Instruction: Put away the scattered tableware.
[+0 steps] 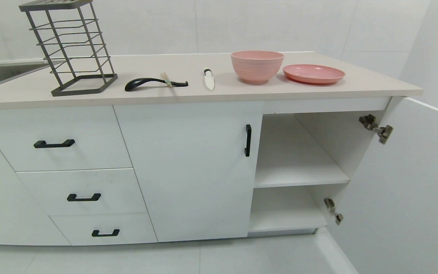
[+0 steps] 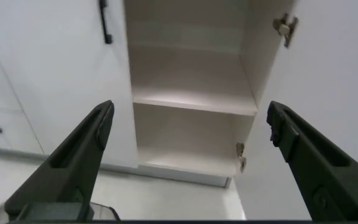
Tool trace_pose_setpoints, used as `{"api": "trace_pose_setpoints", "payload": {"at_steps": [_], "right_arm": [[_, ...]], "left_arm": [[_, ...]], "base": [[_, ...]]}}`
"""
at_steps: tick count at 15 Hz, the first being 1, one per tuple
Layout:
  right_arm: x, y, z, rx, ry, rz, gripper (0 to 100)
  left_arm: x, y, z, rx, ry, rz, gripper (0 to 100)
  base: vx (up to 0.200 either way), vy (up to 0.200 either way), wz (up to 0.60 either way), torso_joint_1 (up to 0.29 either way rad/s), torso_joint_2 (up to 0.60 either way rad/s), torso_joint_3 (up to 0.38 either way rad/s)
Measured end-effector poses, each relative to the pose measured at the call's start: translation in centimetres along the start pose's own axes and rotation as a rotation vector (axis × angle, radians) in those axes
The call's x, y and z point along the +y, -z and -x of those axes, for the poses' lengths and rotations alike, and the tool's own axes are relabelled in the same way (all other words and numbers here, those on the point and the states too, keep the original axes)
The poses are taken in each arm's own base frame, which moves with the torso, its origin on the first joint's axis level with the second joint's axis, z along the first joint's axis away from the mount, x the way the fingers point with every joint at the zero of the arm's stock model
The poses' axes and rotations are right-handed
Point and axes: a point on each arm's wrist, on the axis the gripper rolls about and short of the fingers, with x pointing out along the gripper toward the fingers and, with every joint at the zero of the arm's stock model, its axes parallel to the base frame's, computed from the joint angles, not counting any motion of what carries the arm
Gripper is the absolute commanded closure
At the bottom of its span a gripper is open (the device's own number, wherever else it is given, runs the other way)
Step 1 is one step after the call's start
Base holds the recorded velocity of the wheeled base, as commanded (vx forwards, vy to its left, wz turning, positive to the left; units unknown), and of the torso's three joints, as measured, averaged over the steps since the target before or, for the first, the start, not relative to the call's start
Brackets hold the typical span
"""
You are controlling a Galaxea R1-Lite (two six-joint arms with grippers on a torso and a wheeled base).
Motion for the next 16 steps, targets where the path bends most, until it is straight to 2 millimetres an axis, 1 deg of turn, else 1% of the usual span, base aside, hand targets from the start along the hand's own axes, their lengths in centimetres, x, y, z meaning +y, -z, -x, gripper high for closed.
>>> {"api": "trace_pose_setpoints", "payload": {"at_steps": [2,3,4,9,13,16], "right_arm": [[-0.16,0.1,0.0,0.011,0.073,-0.02,0],[-0.31,0.54,0.03,0.054,0.142,-0.025,0],[-0.36,0.77,0.05,0.077,0.166,-0.027,0],[-0.37,0.62,0.05,0.065,0.166,-0.028,0],[-0.37,0.61,0.05,0.066,0.167,-0.028,0],[-0.38,0.63,0.05,0.068,0.168,-0.027,0]], "left_arm": [[0.01,0.01,0.01,-0.001,-0.007,0.011,0],[0.0,0.02,0.02,0.0,-0.002,0.014,0],[0.0,0.02,0.02,-0.001,-0.001,0.016,0],[0.02,0.03,0.02,-0.001,-0.012,0.014,0],[0.06,0.04,0.02,0.0,-0.03,0.018,0],[0.06,0.03,0.02,-0.001,-0.033,0.018,0]], "base": [[0.0,0.0,0.0,0.0,0.0,0.0],[0.0,0.0,0.0,0.0,0.0,0.0],[0.0,0.0,0.0,0.0,0.0,0.0],[0.0,0.0,0.0,0.0,0.0,0.0],[0.0,-0.2,0.0,0.005,0.01,0.004],[0.0,0.0,0.0,0.0,0.0,0.0]]}}
